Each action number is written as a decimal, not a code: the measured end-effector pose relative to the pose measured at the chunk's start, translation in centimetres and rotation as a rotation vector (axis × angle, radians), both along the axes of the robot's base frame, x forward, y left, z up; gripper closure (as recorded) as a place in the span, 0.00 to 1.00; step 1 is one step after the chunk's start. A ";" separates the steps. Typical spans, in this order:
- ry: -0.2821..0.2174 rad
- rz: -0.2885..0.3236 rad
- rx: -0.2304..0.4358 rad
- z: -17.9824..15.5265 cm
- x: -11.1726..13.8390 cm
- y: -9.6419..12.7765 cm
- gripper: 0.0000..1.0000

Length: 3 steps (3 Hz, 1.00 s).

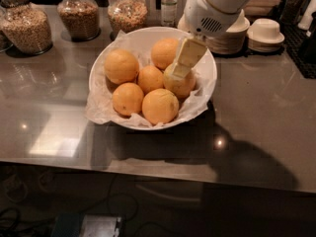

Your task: Pick orange from white bowl

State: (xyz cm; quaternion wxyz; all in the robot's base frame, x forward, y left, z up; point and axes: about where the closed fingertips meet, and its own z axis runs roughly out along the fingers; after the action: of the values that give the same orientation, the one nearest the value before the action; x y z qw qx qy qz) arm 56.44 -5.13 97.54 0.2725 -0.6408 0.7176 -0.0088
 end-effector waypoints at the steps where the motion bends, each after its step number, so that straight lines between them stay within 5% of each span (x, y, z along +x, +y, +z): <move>1: 0.046 -0.019 -0.031 -1.7 -0.1 -0.8 0.25; 3: 0.108 -0.099 -0.043 -4.8 -0.5 -2.9 0.43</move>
Offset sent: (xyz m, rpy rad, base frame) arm -0.0071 -0.0337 -0.0582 -0.0638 0.1454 -0.0981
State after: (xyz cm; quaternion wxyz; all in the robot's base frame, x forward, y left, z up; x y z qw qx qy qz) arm 55.94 -7.99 92.76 0.2187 -0.6097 0.7618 -0.0034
